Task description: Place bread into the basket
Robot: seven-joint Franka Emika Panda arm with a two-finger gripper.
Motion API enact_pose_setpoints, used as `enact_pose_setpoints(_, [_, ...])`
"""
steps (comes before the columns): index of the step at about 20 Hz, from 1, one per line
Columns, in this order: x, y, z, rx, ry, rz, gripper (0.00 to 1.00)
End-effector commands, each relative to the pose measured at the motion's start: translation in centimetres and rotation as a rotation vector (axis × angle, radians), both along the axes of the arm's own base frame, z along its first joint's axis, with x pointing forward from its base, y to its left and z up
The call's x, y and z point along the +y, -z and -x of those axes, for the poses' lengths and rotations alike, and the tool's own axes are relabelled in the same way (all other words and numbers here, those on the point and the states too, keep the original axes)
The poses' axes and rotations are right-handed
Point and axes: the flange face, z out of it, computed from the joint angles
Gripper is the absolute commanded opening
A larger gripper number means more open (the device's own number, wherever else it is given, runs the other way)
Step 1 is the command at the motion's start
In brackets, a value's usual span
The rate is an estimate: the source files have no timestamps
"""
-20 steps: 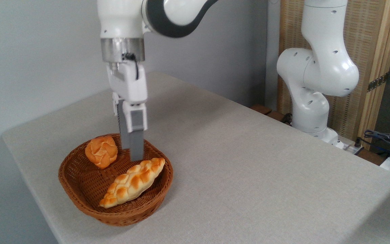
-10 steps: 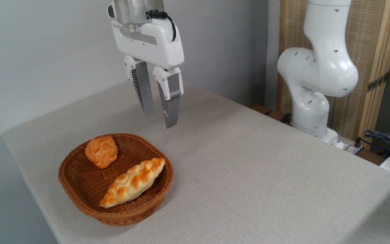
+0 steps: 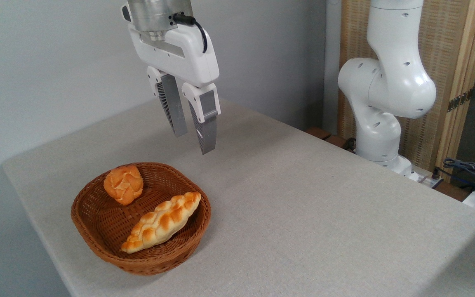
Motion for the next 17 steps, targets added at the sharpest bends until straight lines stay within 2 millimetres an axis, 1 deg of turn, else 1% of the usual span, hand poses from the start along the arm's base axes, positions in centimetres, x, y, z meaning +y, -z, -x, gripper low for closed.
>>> enact_pose_setpoints(1, [0.4,-0.6,0.1,0.011,-0.003,0.008,1.0])
enact_pose_setpoints(2, [1.0,-0.9,0.2,0.006,-0.015,0.009,1.0])
enact_pose_setpoints(7, [1.1,-0.9,0.2,0.006,-0.006,0.008,1.0])
enact_pose_setpoints(8, [1.5,-0.9,0.2,0.006,-0.013,0.008,1.0])
enact_pose_setpoints(10, [1.3,-0.9,0.2,0.006,-0.012,0.008,1.0])
enact_pose_setpoints(17, [1.5,-0.8,0.1,0.008,-0.009,0.008,1.0])
